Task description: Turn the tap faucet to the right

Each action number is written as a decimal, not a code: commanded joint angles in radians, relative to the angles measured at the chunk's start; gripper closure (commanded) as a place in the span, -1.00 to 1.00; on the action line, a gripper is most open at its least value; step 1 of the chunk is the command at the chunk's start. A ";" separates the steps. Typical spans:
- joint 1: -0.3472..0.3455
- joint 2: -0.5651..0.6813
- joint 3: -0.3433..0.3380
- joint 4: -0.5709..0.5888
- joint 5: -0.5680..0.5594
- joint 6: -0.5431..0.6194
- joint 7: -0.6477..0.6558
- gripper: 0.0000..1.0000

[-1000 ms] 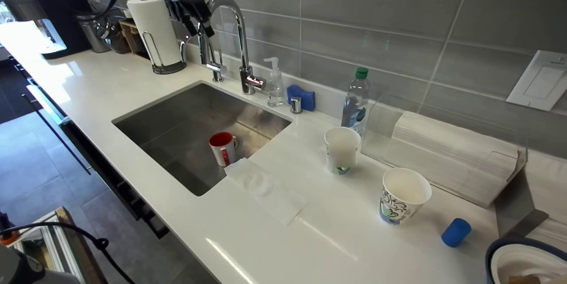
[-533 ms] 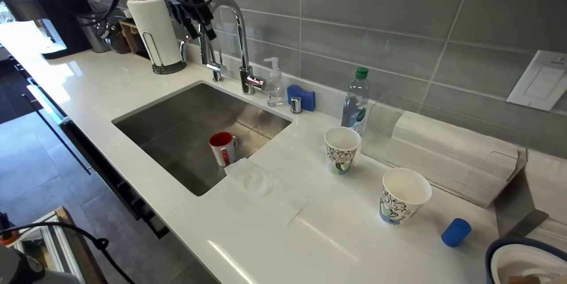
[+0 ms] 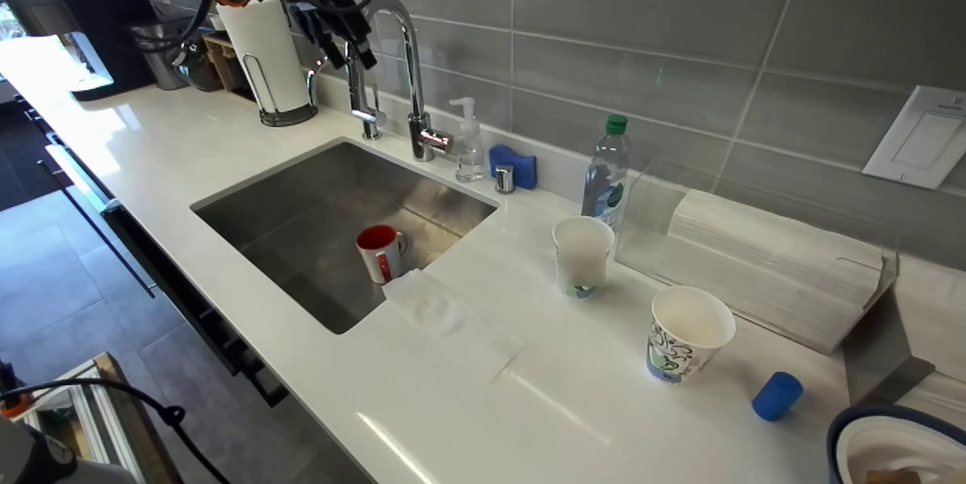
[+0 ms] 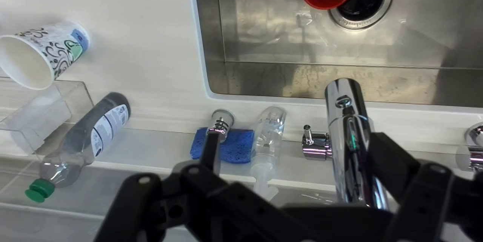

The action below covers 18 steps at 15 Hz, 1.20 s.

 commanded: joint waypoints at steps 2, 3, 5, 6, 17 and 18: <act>-0.014 -0.022 0.004 -0.038 -0.026 0.052 -0.002 -1.00; -0.013 -0.022 0.004 -0.040 -0.018 0.057 -0.006 -1.00; -0.013 -0.019 0.005 -0.039 -0.018 0.059 -0.006 -1.00; -0.012 -0.019 0.005 -0.038 -0.012 0.061 -0.011 -1.00; 0.011 -0.204 -0.031 -0.051 0.235 0.070 -0.271 -1.00; 0.016 -0.229 -0.055 -0.069 0.263 0.080 -0.351 -1.00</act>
